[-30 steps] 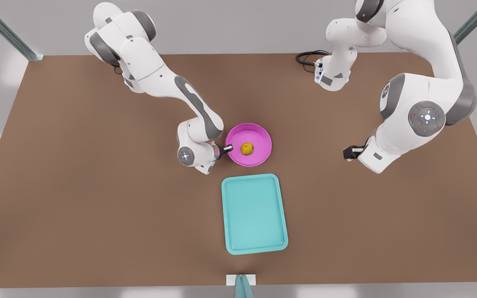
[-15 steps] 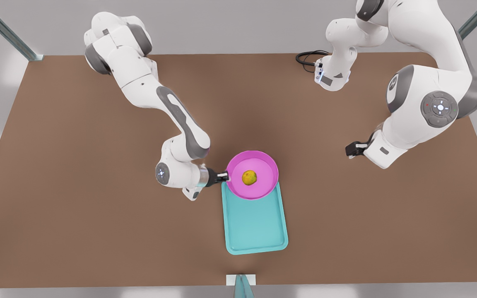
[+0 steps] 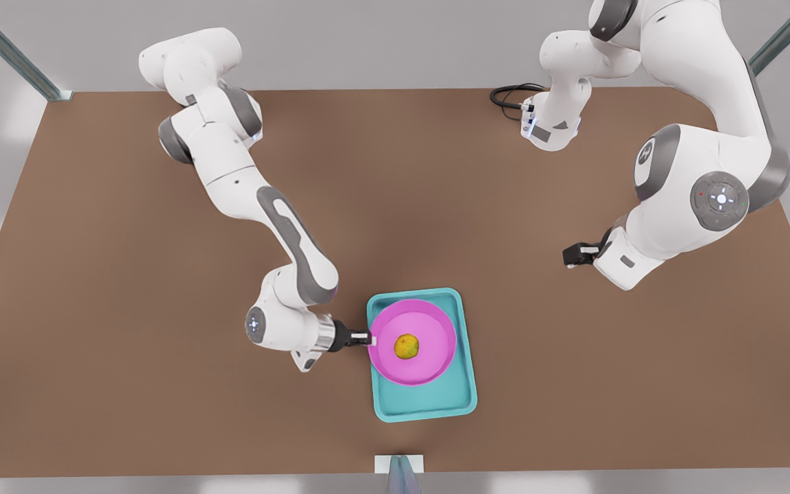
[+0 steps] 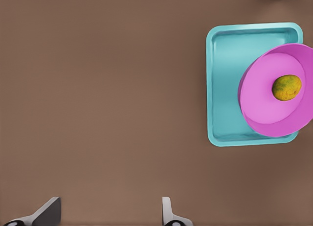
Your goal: Place the orange on the plate with the left arm and the plate on the tray with the right arm
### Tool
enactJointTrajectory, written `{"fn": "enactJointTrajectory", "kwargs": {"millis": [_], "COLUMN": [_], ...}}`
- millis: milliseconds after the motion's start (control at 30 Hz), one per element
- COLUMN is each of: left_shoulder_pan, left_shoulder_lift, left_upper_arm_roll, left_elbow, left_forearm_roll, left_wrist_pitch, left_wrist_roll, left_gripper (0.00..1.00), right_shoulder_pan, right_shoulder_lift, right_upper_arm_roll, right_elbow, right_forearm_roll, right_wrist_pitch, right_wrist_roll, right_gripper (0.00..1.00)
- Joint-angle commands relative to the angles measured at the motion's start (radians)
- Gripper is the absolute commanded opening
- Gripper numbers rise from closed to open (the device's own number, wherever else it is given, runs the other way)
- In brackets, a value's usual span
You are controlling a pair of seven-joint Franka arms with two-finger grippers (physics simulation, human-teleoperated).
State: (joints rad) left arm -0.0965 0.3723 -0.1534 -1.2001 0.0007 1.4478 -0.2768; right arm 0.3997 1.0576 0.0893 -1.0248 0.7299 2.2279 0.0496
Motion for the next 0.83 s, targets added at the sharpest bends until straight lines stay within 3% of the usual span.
{"fn": "enactJointTrajectory", "kwargs": {"millis": [0,33,267,400,467,533,667,800], "left_shoulder_pan": [0.0,0.0,0.0,-0.005,-0.002,-0.002,0.0,0.0], "left_shoulder_lift": [-0.001,-0.001,-0.001,-0.006,-0.009,-0.004,0.004,0.005], "left_upper_arm_roll": [0.0,0.0,0.015,0.015,0.015,0.017,0.017,0.024], "left_elbow": [0.0,0.0,0.002,0.002,0.002,0.002,0.0,0.0], "left_forearm_roll": [0.001,0.001,0.005,0.007,0.004,0.007,0.008,0.001], "left_wrist_pitch": [0.006,0.008,0.005,0.0,-0.003,-0.001,0.005,0.011], "left_wrist_roll": [-0.009,-0.009,-0.009,-0.007,0.005,0.001,0.01,0.011], "left_gripper": [1.0,1.0,1.0,1.0,1.0,1.0,1.0,1.0], "right_shoulder_pan": [0.001,0.001,0.002,-0.254,-0.269,-0.269,-0.305,-0.306], "right_shoulder_lift": [0.002,-0.002,-0.083,-0.369,-0.615,-0.81,-0.966,-0.966], "right_upper_arm_roll": [0.001,0.001,-0.014,-0.022,-0.042,-0.077,-0.082,-0.082], "right_elbow": [0.002,-0.008,-0.024,-0.13,-0.275,-0.273,-0.325,-0.333], "right_forearm_roll": [-0.006,-0.006,-0.039,-0.791,-1.004,-0.972,-0.948,-0.928], "right_wrist_pitch": [0.016,0.03,0.0,-0.806,-0.846,-0.867,-0.901,-0.898], "right_wrist_roll": [0.079,0.076,0.079,-0.107,-0.289,-0.286,-0.286,-0.283], "right_gripper": [0.87,1.0,1.0,1.0,1.0,1.0,1.0,1.0]}}
